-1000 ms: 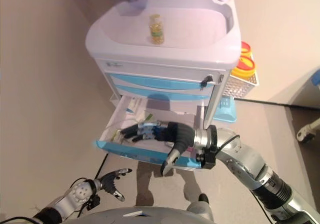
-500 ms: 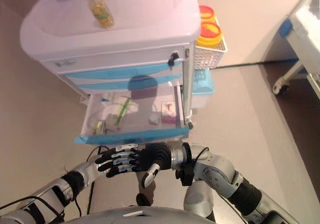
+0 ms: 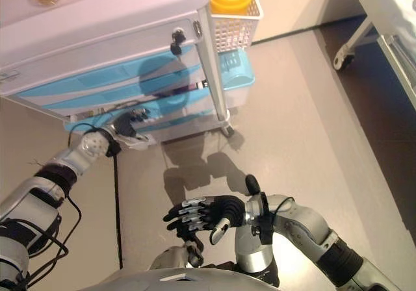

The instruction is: Open the drawer and pick up the medicine

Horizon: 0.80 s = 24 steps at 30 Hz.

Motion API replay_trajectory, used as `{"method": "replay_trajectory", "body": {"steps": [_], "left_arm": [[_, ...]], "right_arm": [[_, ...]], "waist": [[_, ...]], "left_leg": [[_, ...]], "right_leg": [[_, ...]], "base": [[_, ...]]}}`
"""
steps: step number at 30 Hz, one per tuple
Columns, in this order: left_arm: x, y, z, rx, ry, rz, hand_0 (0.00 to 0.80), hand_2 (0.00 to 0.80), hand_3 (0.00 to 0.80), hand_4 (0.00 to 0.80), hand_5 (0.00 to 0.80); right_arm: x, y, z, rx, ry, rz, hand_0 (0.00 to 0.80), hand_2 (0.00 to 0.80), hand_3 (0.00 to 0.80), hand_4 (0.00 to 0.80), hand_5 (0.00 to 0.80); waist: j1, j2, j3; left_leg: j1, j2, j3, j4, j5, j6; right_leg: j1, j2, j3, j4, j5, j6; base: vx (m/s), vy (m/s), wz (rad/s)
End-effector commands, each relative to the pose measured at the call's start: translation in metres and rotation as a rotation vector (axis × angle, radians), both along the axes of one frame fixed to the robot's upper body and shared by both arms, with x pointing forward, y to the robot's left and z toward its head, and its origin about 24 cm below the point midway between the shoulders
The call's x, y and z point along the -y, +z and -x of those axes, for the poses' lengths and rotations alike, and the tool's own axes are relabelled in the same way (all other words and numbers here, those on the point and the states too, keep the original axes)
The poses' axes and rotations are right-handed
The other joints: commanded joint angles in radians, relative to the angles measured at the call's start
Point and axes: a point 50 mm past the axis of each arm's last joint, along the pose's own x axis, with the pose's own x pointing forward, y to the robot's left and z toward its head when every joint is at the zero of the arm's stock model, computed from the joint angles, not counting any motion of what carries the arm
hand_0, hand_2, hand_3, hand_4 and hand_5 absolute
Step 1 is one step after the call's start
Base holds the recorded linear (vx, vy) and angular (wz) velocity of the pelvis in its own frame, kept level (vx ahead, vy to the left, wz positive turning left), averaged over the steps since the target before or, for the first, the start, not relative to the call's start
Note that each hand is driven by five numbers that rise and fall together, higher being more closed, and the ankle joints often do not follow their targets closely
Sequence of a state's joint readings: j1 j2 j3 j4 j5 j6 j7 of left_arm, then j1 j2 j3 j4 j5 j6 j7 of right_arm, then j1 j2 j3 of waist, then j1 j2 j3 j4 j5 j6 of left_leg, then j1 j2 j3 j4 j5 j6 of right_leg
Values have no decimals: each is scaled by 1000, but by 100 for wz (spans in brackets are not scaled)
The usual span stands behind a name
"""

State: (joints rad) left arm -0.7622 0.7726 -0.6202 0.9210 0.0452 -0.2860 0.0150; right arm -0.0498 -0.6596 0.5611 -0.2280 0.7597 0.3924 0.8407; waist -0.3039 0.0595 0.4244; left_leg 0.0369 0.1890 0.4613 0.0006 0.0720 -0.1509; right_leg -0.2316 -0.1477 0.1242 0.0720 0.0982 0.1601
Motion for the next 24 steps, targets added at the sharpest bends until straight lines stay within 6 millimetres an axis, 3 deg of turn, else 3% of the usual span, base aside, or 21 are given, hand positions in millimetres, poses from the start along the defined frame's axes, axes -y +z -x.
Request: {"method": "replay_trajectory", "body": {"steps": [1, 7, 13, 17, 21, 24], "left_arm": [[-47, 47, 3, 163, 166, 41, 0, 0, 0, 0, 0], [-60, 58, 5, 195, 212, 107, 0, 0, 0, 0, 0], [-35, 35, 8, 36, 24, 354, 0, 0, 0, 0, 0], [10, -30, 32, -202, -164, 603, 0, 0, 0, 0, 0], [56, -98, 77, -467, -275, 751, 0, 0, 0, 0, 0], [70, -130, 105, -602, -253, 866, 0, 0, 0, 0, 0]], "right_arm": [[-3, -1, 11, 40, 17, -59, 0, 0, 0, 0, 0], [7, -17, 11, 47, -57, 8, 0, 0, 0, 0, 0], [20, -31, 6, 91, -171, 133, 0, 0, 0, 0, 0], [31, -47, 5, 34, -258, 187, 0, 0, 0, 0, 0], [38, -68, 7, -56, -361, 228, 0, 0, 0, 0, 0], [41, -79, 5, -143, -462, 223, 0, 0, 0, 0, 0]], "waist": [[-16, -51, 16], [-15, -62, 47], [1, -65, 53], [32, -56, 26], [73, -46, -23], [104, -42, -64]], "left_leg": [[-92, 41, -93, 269, -97, 33], [-122, 48, -112, 272, -79, 29], [-118, 46, -124, 258, -71, 29], [-82, 25, -132, 212, -75, 39], [-37, -1, -147, 156, -79, 49], [-20, -17, -150, 102, -61, 57]], "right_leg": [[-37, 42, -24, 97, -64, -51], [-55, 55, -28, 106, -68, -60], [-37, 55, -43, 97, -70, -61], [13, 36, -71, 65, -65, -55], [76, 12, -106, 22, -54, -47], [103, -2, -132, -10, -25, -48]], "base": [[-34, -60, -8], [-41, -45, 0], [-25, -17, 4], [-9, 15, 17], [19, 26, 19], [3, 27, 30]]}}
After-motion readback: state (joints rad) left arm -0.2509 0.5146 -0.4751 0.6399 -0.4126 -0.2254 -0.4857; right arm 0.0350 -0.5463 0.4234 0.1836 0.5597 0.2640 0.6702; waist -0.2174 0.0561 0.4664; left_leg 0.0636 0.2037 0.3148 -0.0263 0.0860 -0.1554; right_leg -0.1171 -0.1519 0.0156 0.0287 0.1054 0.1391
